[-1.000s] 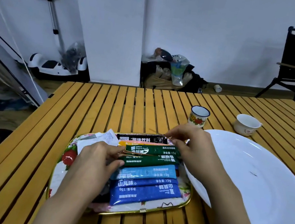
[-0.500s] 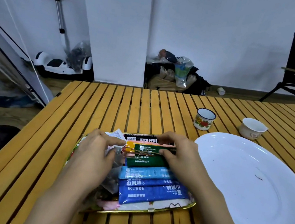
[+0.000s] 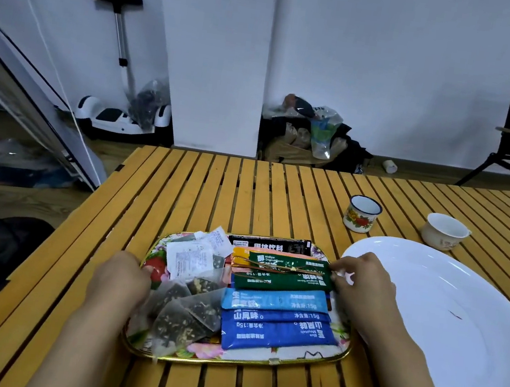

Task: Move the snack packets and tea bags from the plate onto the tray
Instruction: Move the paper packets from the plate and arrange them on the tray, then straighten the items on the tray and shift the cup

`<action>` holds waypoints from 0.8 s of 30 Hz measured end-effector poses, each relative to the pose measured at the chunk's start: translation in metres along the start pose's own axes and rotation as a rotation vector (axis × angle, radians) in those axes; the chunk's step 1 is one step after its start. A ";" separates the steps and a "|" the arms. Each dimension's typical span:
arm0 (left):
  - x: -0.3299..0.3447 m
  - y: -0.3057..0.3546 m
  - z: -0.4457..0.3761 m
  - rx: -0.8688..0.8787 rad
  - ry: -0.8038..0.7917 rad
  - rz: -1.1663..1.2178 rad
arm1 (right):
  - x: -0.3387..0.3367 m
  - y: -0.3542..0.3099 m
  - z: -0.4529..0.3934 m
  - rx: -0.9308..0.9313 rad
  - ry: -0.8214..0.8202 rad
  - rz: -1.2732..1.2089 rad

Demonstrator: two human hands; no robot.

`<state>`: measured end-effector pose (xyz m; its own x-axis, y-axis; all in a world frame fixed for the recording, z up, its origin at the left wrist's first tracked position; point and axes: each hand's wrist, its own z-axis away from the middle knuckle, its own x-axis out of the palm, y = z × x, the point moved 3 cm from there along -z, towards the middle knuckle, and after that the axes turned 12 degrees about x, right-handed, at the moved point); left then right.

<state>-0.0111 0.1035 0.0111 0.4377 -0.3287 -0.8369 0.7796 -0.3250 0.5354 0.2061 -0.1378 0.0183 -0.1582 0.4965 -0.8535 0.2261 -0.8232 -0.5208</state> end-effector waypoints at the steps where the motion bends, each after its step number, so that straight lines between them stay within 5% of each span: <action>1: 0.000 0.001 0.000 -0.003 0.011 0.010 | 0.001 0.000 0.000 0.017 0.007 0.015; 18: 0.024 0.020 0.005 0.153 0.030 0.264 | -0.032 0.050 -0.007 0.354 0.323 0.158; 24: 0.038 0.032 0.006 0.272 0.002 0.256 | -0.024 0.046 -0.009 0.350 0.170 0.077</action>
<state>0.0280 0.0748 -0.0029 0.6045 -0.4279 -0.6719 0.4971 -0.4565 0.7379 0.2296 -0.1855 0.0148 0.0142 0.4442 -0.8958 -0.1151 -0.8892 -0.4428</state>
